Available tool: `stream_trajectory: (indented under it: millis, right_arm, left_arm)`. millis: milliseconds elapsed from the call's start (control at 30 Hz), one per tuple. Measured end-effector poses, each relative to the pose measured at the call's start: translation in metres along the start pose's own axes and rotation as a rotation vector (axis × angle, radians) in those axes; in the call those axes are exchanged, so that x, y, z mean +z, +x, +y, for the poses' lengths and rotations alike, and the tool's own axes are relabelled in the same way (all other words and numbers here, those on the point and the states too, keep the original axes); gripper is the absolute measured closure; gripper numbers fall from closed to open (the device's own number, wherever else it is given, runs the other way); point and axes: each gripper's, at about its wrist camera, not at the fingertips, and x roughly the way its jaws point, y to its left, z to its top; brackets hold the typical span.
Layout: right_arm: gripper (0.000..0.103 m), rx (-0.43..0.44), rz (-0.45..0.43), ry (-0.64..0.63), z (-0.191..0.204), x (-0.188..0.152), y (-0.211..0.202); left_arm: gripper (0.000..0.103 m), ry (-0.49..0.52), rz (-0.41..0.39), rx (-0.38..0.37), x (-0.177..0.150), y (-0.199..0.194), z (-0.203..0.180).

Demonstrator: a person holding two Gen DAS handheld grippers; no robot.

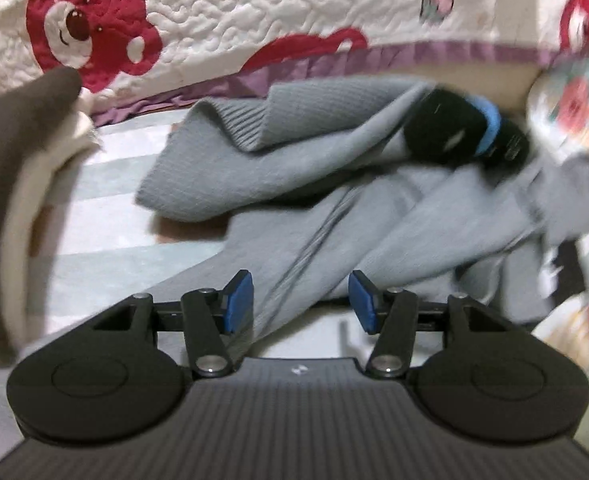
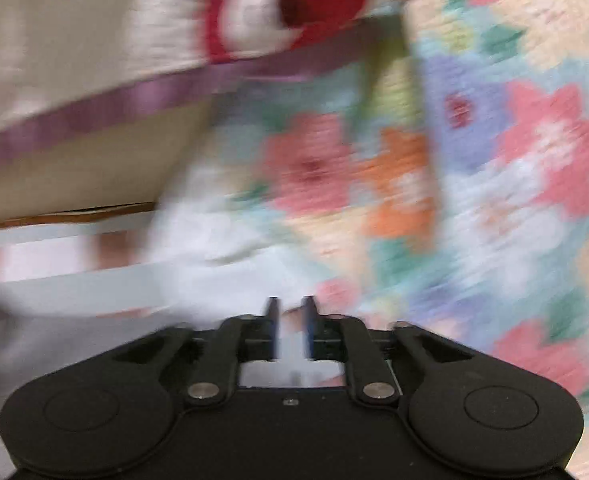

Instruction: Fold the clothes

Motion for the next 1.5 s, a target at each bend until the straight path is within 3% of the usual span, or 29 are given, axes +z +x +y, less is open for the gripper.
stream_trajectory:
  millis: [67, 167, 333, 533, 700, 800, 967, 1100, 1167, 1267, 1367, 1433, 1500]
  right_arm:
    - [0.05, 0.165, 0.029, 0.014, 0.023, -0.025, -0.013]
    - [0.05, 0.358, 0.102, 0.001, 0.063, -0.06, -0.024]
    - [0.05, 0.589, 0.189, 0.051, 0.106, -0.102, -0.029]
    - [0.05, 0.64, 0.217, -0.002, 0.129, -0.117, -0.026]
    - [0.047, 0.654, 0.244, -0.011, 0.138, -0.122, -0.019]
    - [0.047, 0.667, 0.213, -0.051, 0.143, -0.126, -0.025]
    - [0.047, 0.69, 0.108, -0.26, 0.167, -0.133, -0.039]
    - [0.047, 0.578, 0.001, -0.34, 0.179, -0.132, -0.039]
    - [0.047, 0.567, 0.001, -0.297, 0.177, -0.131, -0.035]
    - [0.045, 0.624, 0.048, -0.187, 0.176, -0.134, -0.024]
    - [0.036, 0.645, 0.031, -0.135, 0.182, -0.139, -0.02]
    - [0.031, 0.647, -0.001, -0.162, 0.191, -0.141, -0.016]
    - [0.028, 0.644, -0.065, -0.21, 0.199, -0.145, -0.014]
  left_arm:
    - [0.05, 0.007, 0.025, 0.037, -0.006, 0.003, 0.002]
    - [0.047, 0.052, 0.032, 0.112, -0.015, 0.004, 0.0]
    - [0.042, 0.167, 0.029, 0.201, -0.029, 0.014, -0.006]
    - [0.047, 0.198, 0.044, 0.262, -0.021, 0.028, 0.004]
    - [0.079, 0.165, 0.034, 0.25, -0.012, 0.034, 0.011]
    - [0.089, 0.175, 0.006, 0.267, -0.006, 0.033, 0.011]
    - [0.089, 0.188, -0.142, 0.303, 0.021, 0.009, 0.017]
    - [0.089, 0.112, -0.168, 0.261, 0.033, 0.008, 0.022]
    - [0.089, 0.097, -0.153, 0.247, 0.028, 0.013, 0.02]
    - [0.088, 0.094, -0.125, 0.226, 0.016, 0.018, 0.018]
    - [0.086, 0.124, -0.112, 0.23, 0.009, 0.023, 0.014]
    - [0.08, 0.158, -0.103, 0.24, 0.008, 0.027, 0.012]
    - [0.058, 0.186, -0.079, 0.232, 0.006, 0.032, 0.01]
